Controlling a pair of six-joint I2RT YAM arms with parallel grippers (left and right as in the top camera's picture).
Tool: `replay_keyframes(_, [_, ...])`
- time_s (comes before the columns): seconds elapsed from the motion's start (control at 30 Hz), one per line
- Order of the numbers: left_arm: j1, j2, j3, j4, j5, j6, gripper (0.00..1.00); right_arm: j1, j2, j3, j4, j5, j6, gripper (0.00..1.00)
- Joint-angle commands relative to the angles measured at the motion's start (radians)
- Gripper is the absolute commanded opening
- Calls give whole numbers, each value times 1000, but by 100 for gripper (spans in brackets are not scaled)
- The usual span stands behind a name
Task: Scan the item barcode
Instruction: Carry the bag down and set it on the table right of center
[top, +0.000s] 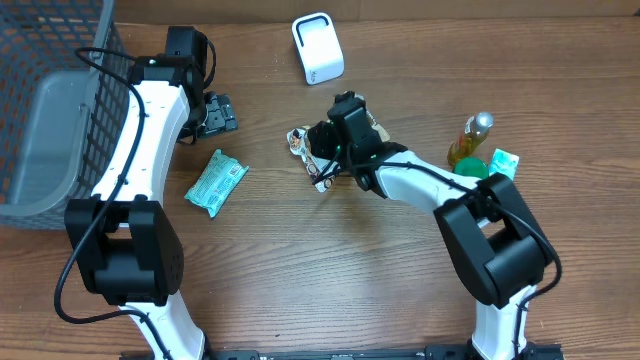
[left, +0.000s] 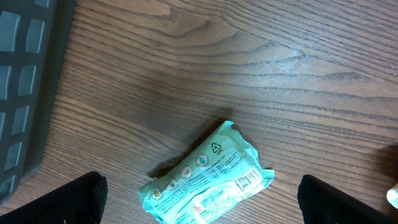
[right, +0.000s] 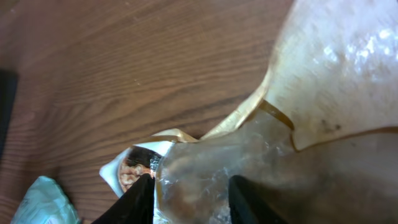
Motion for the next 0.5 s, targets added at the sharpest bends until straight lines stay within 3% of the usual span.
replay_keyframes(0.0, [-7,8,19,1,-13,15,100,-4,26,-8,-43,24,2,33])
replay_keyframes(0.17, [-7,8,19,1,-13,15,100,-19,-8,11,-252,14,24,30])
replay_keyframes(0.47, [-7,8,19,1,-13,15,99,-110,-146,37,-677,25,18,34])
